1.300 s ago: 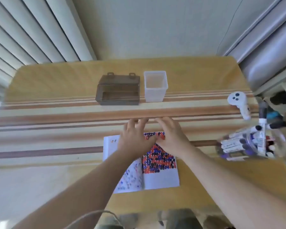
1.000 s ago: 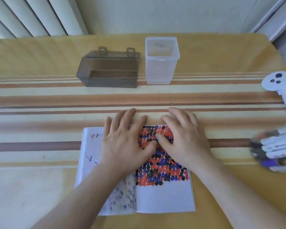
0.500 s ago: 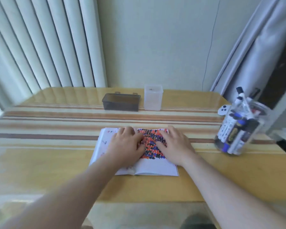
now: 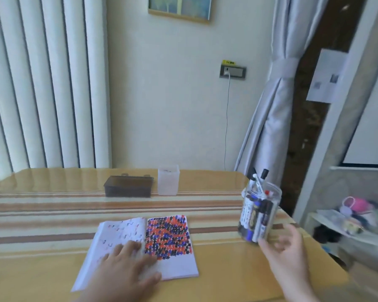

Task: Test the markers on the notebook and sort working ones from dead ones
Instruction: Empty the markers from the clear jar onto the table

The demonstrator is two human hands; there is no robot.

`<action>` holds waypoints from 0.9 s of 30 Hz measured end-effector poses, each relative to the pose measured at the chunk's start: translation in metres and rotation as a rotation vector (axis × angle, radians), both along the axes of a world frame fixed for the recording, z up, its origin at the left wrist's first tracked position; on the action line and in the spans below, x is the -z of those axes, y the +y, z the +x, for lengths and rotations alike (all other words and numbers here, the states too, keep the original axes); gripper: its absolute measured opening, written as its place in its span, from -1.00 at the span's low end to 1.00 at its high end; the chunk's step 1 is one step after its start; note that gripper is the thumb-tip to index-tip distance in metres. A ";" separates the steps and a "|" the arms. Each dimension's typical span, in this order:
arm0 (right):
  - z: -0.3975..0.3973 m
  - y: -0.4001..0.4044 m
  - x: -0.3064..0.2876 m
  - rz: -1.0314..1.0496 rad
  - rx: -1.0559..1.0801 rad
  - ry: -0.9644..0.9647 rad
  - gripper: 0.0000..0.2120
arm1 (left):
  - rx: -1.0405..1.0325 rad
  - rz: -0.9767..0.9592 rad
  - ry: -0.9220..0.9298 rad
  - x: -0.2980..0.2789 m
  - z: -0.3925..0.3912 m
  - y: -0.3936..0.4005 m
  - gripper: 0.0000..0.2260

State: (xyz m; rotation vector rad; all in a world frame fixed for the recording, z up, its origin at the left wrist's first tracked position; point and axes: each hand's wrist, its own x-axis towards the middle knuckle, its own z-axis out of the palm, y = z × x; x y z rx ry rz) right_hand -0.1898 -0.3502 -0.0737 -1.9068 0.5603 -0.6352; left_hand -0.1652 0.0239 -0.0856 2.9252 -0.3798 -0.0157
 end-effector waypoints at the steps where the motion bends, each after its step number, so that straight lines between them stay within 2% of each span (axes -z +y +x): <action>1: 0.008 -0.005 -0.006 0.026 0.035 -0.018 -0.17 | 0.010 0.031 0.030 -0.005 0.009 -0.004 -0.61; 2: 0.020 -0.008 -0.011 0.042 0.038 -0.025 -0.01 | 0.021 0.038 0.059 -0.009 0.021 -0.007 -0.64; 4: 0.046 -0.005 -0.020 0.071 0.005 -0.019 0.15 | 0.054 0.034 0.062 -0.021 0.053 -0.017 -0.63; 6: 0.064 0.003 -0.022 0.126 0.000 -0.071 0.10 | 0.151 -0.049 0.095 -0.025 0.081 -0.018 -0.67; 8: 0.061 0.007 -0.025 0.176 0.044 -0.097 0.00 | 0.196 -0.214 0.110 -0.028 0.104 -0.019 -0.75; 9: 0.053 0.008 -0.029 0.174 0.058 -0.120 -0.01 | 0.170 -0.285 0.082 -0.031 0.115 -0.016 -0.79; 10: 0.084 0.023 -0.021 0.111 0.056 -0.134 0.00 | 0.105 -0.391 0.088 -0.016 0.142 0.006 -0.82; 11: 0.114 0.029 -0.012 0.058 0.029 -0.151 0.02 | 0.034 -0.517 0.093 0.004 0.169 0.028 -0.81; 12: 0.105 0.023 -0.015 0.024 0.000 -0.170 0.04 | 0.008 -0.578 0.061 0.004 0.171 0.028 -0.79; 14: 0.082 0.023 -0.031 -0.157 -0.156 -0.108 0.10 | -0.039 -0.740 -0.008 0.006 0.165 0.030 -0.71; 16: 0.078 0.031 -0.047 -0.472 -0.251 0.102 0.17 | -0.011 -0.931 -0.015 0.003 0.155 0.034 -0.64; 19: 0.109 0.071 -0.077 -1.112 -0.398 0.404 0.16 | 0.097 -0.945 -0.007 0.006 0.155 0.036 -0.52; 21: 0.133 0.114 -0.084 -1.432 -0.492 0.431 0.10 | 0.124 -0.985 -0.009 0.004 0.152 0.038 -0.45; 24: 0.164 0.179 -0.085 -1.582 -0.633 0.365 0.06 | 0.077 -1.017 0.006 0.004 0.153 0.041 -0.44; 27: 0.177 0.210 -0.089 -1.697 -0.644 0.302 0.12 | 0.015 -0.980 0.021 0.006 0.158 0.039 -0.37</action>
